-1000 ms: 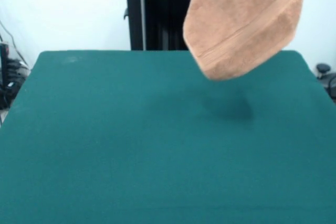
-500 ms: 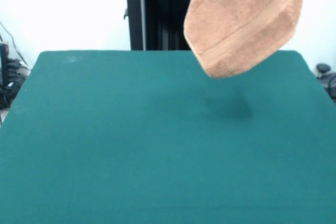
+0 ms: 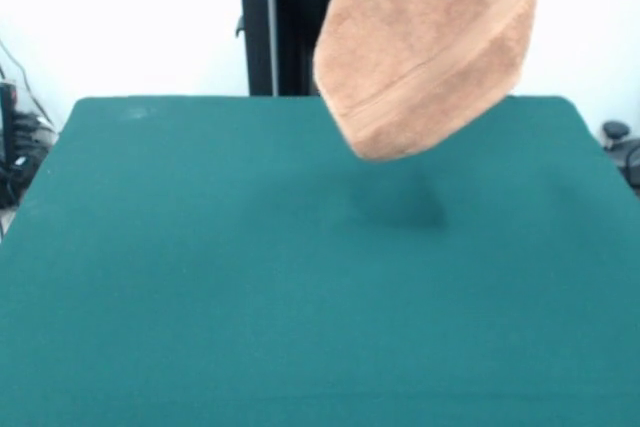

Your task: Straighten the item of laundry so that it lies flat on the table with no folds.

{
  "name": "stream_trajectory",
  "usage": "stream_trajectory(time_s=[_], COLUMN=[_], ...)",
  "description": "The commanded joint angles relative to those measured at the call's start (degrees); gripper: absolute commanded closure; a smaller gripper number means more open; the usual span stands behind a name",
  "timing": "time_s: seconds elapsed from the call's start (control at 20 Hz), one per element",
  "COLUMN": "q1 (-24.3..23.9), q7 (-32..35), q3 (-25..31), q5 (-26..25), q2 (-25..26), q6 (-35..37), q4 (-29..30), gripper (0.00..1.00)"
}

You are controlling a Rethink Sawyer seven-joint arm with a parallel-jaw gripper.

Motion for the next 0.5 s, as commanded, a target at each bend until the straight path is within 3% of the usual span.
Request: stream_trajectory(time_s=[0.05,0.25,0.35,0.5], q1=[-2.7,-4.7,-5.5,-7.3], q7=[-20.3,-19.3,-16.8,-15.5], q3=[7.2,8.6,8.6,9.9], q5=[-2.7,-5.7,-11.3,-14.9], q2=[8.8,11.3,12.8,15.1], q6=[-8.7,-11.6,-15.4,-18.1], q4=[5.9,4.8,2.6,1.1], gripper=[1.00,1.00,1.00,1.00])
